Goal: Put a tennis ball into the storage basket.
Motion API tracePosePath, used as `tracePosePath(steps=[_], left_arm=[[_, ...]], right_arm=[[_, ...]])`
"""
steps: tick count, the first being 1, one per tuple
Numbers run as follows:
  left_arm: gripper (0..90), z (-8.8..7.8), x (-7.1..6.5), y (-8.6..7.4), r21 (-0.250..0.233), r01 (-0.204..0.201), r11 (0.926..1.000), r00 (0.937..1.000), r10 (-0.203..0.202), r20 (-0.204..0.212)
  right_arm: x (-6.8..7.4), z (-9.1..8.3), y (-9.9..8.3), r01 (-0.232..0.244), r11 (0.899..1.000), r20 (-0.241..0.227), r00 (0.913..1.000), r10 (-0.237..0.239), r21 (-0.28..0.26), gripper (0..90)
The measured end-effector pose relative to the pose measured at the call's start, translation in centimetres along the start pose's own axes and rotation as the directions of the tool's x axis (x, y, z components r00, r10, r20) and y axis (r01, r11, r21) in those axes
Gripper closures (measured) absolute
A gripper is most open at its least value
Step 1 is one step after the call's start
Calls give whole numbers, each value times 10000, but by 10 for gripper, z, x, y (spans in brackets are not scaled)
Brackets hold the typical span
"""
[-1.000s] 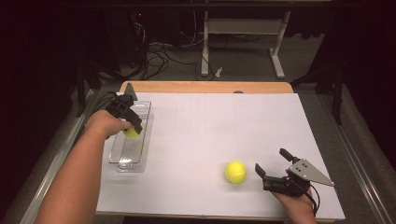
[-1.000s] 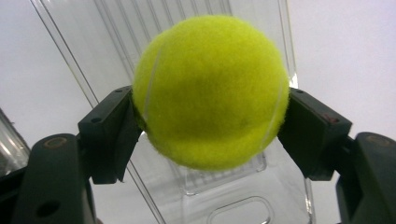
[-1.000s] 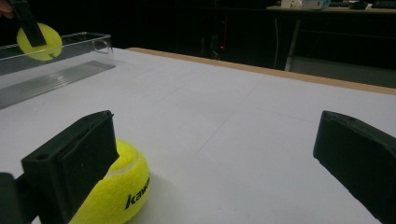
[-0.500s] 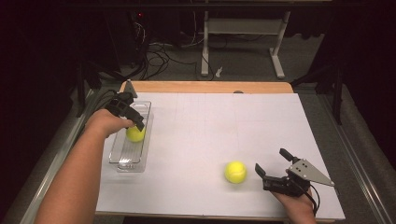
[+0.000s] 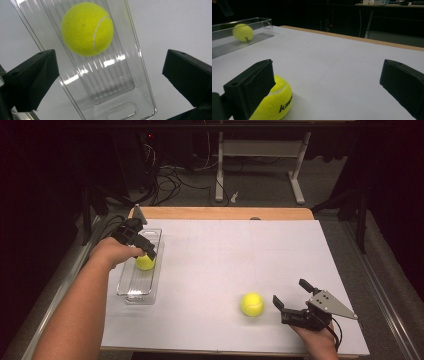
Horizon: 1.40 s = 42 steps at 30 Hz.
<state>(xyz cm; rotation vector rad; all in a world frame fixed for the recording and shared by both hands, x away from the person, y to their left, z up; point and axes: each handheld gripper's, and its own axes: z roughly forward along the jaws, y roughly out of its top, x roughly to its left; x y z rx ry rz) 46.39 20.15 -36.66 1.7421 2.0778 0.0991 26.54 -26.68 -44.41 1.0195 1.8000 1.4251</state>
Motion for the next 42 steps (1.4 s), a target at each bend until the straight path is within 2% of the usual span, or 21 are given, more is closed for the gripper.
tracePosePath(steps=[4,7,9,11,13,14,17,20,25,30,32,35,37,42], left_arm=[[17,4,-1,-4,112,-36,9999,10000,37,-86],[17,6,-2,-7,227,-11,9997,10000,11,-3],[13,8,-3,-9,328,-198,9993,9998,201,-96],[8,7,-5,-11,261,-71,9996,9999,75,-154],[13,7,-5,-11,225,-80,9997,9999,82,-104],[14,6,-6,-14,254,-223,9994,9997,225,-110],[14,6,-8,-17,189,-183,9997,9998,183,3],[13,6,-13,-22,248,-220,9995,9995,214,232],[9,3,-21,-30,206,-366,9991,9992,363,176],[8,-4,-33,-39,200,-474,9987,9981,465,404],[8,-6,-39,-44,197,-587,9981,9971,577,506],[8,-11,-50,-52,194,-995,9949,9929,979,683],[8,-13,-53,-54,133,-1025,9946,9917,1012,792],[7,-22,-69,-64,-9,-1373,9905,9838,1365,1158]], right_arm=[[0,0,0,16,10000,-31,10000,-16,-17,4],[0,1,0,45,10000,-47,10000,-46,-8,4],[0,0,0,30,10000,-45,10000,-30,-22,4],[1,0,0,36,10000,-43,10000,-36,-28,4],[1,0,0,46,10000,-43,10000,-46,-31,4],[1,0,0,54,10000,-46,10000,-54,-27,4],[1,0,1,81,10000,-57,10000,-81,-14,4],[1,1,1,103,9999,-64,9999,-103,-15,4],[3,1,1,145,9999,-82,9999,-145,-14,4],[3,2,1,182,9998,-90,9998,-182,33,4],[3,2,1,190,9998,-90,9998,-190,29,4],[4,2,1,209,9998,-96,9997,-208,46,3],[4,2,1,202,9998,-82,9998,-202,41,4],[4,2,1,163,9999,-26,9999,-163,13,4]])
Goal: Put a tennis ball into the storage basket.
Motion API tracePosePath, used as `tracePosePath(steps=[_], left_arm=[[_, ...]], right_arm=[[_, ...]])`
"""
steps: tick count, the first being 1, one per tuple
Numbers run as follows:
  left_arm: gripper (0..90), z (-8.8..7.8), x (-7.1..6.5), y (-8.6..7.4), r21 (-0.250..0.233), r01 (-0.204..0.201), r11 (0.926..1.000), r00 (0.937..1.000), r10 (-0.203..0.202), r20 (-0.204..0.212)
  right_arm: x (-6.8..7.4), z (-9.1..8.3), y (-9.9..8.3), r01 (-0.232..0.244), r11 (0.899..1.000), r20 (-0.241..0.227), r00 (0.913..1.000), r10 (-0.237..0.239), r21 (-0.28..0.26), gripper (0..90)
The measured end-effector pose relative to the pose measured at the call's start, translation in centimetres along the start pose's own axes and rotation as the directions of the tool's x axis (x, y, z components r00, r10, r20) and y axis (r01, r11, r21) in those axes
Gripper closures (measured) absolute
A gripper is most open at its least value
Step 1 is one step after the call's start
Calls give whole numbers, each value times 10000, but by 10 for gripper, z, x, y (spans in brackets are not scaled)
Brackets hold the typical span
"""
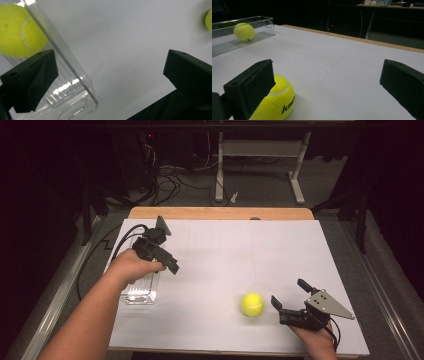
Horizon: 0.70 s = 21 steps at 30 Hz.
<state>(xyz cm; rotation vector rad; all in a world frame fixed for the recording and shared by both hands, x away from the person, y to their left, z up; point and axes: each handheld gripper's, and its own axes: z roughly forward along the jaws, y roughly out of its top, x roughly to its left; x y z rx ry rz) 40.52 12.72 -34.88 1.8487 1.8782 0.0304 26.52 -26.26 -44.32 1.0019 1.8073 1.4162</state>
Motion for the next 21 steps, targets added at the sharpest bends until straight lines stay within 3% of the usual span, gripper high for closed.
tracePosePath(steps=[2,4,12,17,21], left_arm=[[8,-1,-6,-4,-133,-176,9998,9998,176,-32],[7,-4,-16,-12,-300,-347,9989,9990,355,262],[7,0,-35,-30,-225,-873,9959,9953,881,391],[7,4,-40,-42,-182,-1032,9945,9905,1045,894],[8,15,-36,-59,-184,-1231,9922,9886,1243,854]], right_arm=[[0,0,0,5,10000,9,10000,-5,0,4],[1,-1,1,59,10000,3,10000,-59,-9,4],[1,-2,1,94,9999,-19,10000,-94,-66,4],[0,-3,1,28,9999,-6,10000,-28,-99,4],[0,-3,2,50,9999,-23,10000,-51,-114,4]])
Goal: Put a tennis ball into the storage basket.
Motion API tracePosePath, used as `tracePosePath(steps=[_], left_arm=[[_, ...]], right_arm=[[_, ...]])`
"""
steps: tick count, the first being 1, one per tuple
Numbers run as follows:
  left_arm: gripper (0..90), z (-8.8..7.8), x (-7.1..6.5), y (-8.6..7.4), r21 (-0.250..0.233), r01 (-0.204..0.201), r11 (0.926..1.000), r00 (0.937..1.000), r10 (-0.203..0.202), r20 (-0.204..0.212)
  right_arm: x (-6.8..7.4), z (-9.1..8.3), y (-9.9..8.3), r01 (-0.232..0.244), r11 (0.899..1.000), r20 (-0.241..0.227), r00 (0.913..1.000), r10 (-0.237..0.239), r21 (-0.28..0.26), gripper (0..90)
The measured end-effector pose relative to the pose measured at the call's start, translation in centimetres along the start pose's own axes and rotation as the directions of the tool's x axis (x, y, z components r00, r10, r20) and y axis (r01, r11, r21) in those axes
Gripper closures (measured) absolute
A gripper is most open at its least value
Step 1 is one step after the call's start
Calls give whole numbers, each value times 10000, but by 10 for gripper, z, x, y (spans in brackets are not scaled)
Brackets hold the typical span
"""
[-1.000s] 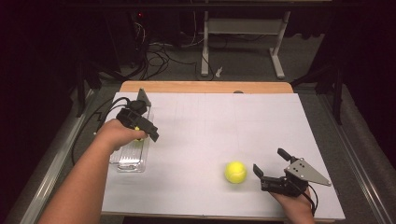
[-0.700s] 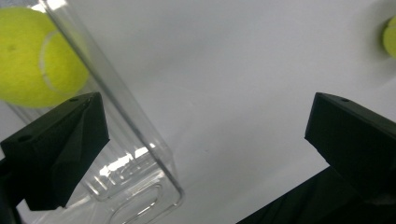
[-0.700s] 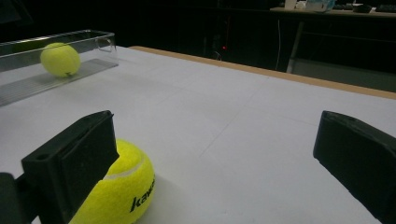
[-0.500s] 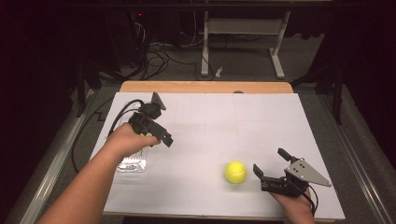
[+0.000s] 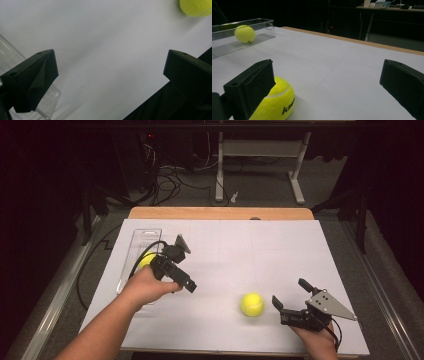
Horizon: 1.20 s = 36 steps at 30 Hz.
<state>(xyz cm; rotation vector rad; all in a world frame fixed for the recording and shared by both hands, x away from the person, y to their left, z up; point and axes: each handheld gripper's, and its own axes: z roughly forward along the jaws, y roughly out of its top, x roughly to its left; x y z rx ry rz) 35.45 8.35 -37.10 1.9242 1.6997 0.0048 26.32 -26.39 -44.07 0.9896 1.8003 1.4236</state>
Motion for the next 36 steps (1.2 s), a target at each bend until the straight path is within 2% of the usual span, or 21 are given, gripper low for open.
tracePosePath(steps=[7,10,12,15,18,21,25,26,30,32,36], left_arm=[[8,12,3,-27,-326,-165,9993,9998,168,74],[8,10,3,-38,-673,74,9977,9974,-26,715],[8,11,4,-45,-925,88,9957,9965,-10,838],[8,15,7,-55,-947,327,9950,9910,-200,1322],[8,27,10,-65,-964,189,9952,9934,-77,1145],[8,36,14,-73,-991,275,9947,9914,-144,1300],[8,44,16,-81,-1036,208,9944,9891,-53,1474],[8,46,15,-83,-1086,6,9941,9905,143,1367],[8,46,16,-83,-1270,-160,9918,9890,344,1436],[9,46,19,-82,-1435,-28,9896,9891,239,1456],[10,45,20,-81,-1427,179,9896,9855,65,1694]], right_arm=[[1,1,0,16,10000,-30,10000,-16,41,4],[2,2,0,67,10000,-83,9999,-67,58,4],[3,2,0,63,10000,-113,9999,-62,44,4],[5,3,-1,102,9999,-166,9998,-100,96,4],[7,4,0,145,9999,-210,9997,-143,91,4],[8,4,0,132,9999,-254,9996,-129,96,4],[10,5,1,63,9999,-259,9996,-61,82,4],[10,6,1,51,9999,-261,9996,-49,91,4],[12,9,1,92,9998,-272,9996,-88,155,3],[14,10,2,124,9997,-294,9995,-118,192,3],[22,13,4,207,9996,-411,9990,-200,175,3]])
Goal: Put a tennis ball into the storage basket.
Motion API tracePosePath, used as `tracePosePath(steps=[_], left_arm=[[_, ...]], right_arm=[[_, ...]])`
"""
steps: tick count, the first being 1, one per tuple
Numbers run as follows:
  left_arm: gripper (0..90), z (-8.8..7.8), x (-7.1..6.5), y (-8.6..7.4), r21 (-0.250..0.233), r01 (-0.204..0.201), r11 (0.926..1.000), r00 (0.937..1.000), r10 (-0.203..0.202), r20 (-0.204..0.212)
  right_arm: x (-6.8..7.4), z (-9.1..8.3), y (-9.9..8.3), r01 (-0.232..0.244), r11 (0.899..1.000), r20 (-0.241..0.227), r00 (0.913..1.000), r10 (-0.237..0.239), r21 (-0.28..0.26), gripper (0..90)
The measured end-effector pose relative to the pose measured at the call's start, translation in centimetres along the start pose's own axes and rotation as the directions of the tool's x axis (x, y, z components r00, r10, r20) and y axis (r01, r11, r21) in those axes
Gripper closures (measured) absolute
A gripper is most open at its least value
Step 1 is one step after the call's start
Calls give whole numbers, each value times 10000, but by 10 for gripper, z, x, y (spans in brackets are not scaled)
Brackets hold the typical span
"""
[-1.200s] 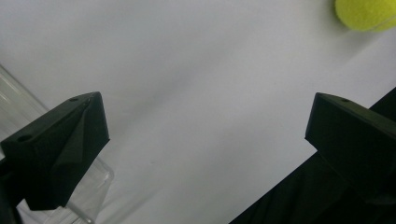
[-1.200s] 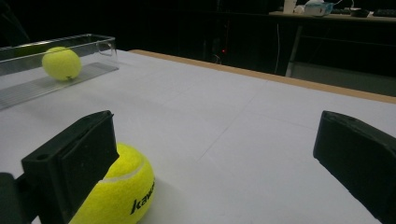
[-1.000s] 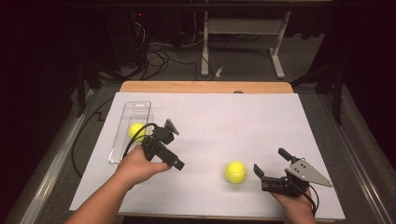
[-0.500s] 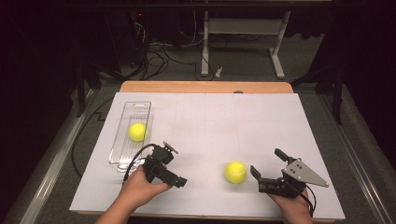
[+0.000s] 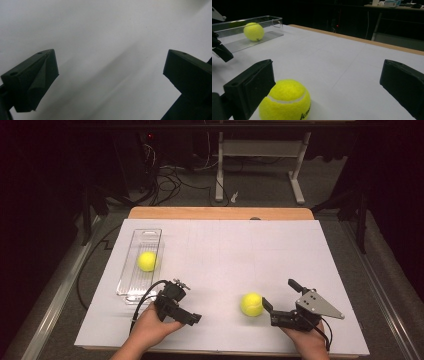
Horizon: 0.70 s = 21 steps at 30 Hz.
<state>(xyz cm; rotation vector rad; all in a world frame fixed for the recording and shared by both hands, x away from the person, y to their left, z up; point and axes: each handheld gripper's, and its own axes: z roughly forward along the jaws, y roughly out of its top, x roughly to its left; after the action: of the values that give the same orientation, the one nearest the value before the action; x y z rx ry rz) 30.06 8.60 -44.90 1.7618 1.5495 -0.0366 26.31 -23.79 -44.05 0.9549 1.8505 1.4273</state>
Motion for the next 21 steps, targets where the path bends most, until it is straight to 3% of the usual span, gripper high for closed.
tracePosePath(steps=[10,21], left_arm=[[9,3,-2,-1,64,11,10000,10000,-12,89],[9,2,-1,-1,150,-98,9998,9998,95,187]], right_arm=[[16,9,2,214,9988,-360,9992,-198,439,3],[26,24,1,253,9907,-682,9975,-163,1339,3]])
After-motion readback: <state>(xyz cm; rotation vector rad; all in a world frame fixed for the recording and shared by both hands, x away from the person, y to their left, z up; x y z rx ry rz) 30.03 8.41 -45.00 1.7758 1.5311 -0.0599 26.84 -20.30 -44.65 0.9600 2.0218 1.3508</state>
